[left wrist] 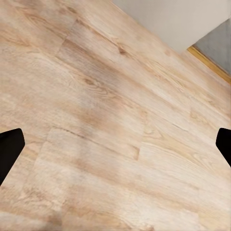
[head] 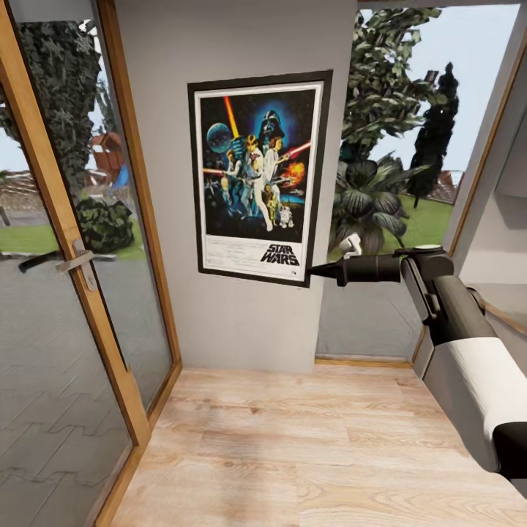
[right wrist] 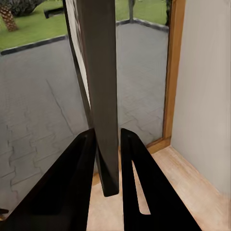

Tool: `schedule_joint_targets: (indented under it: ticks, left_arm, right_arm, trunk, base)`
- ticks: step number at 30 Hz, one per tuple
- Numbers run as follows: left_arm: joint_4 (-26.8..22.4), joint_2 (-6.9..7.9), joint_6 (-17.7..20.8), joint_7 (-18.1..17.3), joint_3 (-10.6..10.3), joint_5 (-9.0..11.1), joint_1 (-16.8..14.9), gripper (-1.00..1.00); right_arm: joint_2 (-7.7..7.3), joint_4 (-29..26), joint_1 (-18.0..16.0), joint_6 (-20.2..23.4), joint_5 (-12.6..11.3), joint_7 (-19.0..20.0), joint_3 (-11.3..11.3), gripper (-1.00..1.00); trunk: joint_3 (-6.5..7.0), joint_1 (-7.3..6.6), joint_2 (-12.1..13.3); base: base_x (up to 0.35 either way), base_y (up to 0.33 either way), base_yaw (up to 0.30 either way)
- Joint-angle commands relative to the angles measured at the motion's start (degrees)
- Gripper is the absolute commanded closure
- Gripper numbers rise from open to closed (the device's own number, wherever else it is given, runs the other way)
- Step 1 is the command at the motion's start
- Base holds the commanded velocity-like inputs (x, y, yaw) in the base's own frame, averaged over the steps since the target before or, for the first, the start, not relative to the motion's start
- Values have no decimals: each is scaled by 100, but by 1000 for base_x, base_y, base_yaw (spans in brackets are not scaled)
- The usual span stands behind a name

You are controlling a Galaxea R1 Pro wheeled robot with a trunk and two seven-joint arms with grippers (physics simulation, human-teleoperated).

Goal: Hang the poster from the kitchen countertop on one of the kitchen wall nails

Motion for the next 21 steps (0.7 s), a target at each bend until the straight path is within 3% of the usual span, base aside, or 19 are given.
schedule_joint_targets:
  ticks: [1,21]
  left_arm:
    - [8,1,-28,-15,-18,16,-3,-100]
    - [8,1,-28,-20,-18,14,-3,-100]
  right_arm:
    - [-3,-2,-19,53,-17,8,7,100]
    - [-1,-10,-40,19,-24,9,12,100]
  trunk:
    - [-3,2,-4]
    - [-3,2,-4]
  base:
    - [0,0,0]
    - [0,0,0]
